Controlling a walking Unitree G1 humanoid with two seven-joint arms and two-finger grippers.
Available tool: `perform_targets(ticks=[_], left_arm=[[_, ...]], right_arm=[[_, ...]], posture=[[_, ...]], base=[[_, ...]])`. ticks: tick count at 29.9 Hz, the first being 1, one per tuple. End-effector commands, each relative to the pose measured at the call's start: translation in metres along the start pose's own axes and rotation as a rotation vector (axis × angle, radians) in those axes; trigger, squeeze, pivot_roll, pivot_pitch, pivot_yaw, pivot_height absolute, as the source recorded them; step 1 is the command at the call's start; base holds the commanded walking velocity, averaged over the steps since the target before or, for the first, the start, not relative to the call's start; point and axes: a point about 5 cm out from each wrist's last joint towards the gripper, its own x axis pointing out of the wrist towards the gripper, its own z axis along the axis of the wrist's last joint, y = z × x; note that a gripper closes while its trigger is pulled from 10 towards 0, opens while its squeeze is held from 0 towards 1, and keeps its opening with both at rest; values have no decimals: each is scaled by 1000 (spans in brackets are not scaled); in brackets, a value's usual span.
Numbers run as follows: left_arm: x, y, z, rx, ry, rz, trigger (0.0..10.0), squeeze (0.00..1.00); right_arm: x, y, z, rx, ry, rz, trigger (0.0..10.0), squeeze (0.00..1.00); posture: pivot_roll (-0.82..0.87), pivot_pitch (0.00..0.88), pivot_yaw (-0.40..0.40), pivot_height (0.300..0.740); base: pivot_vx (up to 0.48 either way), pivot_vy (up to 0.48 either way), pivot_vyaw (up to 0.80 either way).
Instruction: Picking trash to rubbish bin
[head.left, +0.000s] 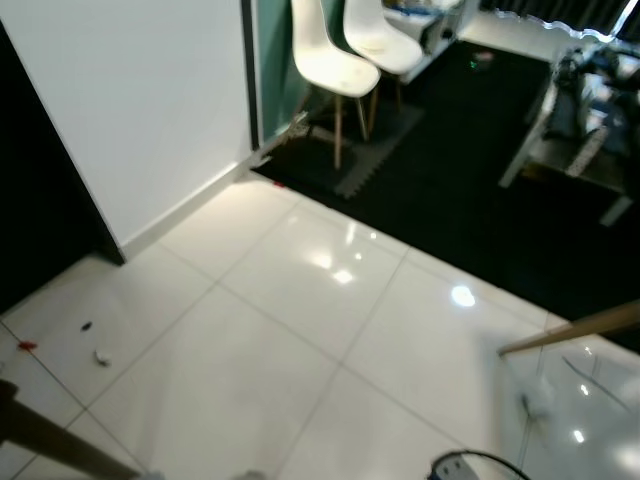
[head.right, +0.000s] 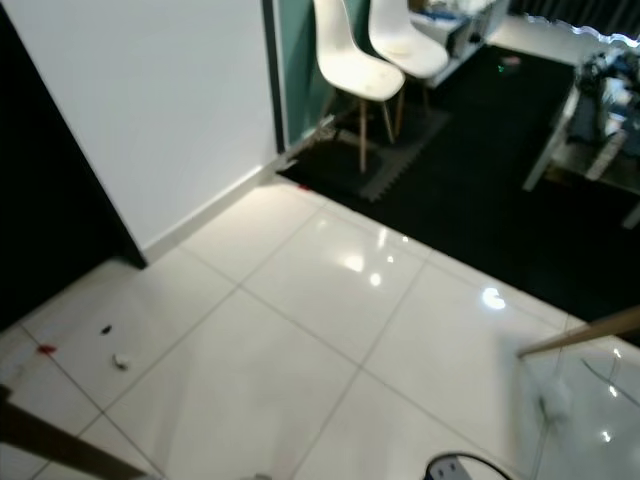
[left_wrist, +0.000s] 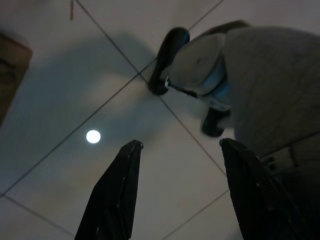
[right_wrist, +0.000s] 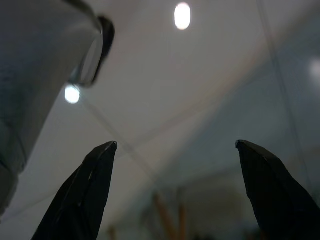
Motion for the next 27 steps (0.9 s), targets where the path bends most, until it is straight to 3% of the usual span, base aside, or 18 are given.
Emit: perform_targets(ticks=[1,8,21,27], left_arm=[[0,-7,-12,-16,38,-25,10000,0],[1,-8,-10,-13,38,-27,10000,0],[1,-10,-11,-25,44,-40,10000,0],[1,-8,-10,-30,35,-16,10000,0]], right_arm=[[-1,-2,-12,16,34,-2,10000,0],[-1,-5,-11,43,29,-32,10000,0],[-1,-3,-8,35,22,-14,10000,0],[0,1,-7,-6,25,24,10000,0]], posture=[[159,113,-64,740],[161,114,-65,740],[163,117,-68,740],[165,116,-72,740]], base=[[0,0,763],[0,0,535],[0,-461,0],[0,0,788]])
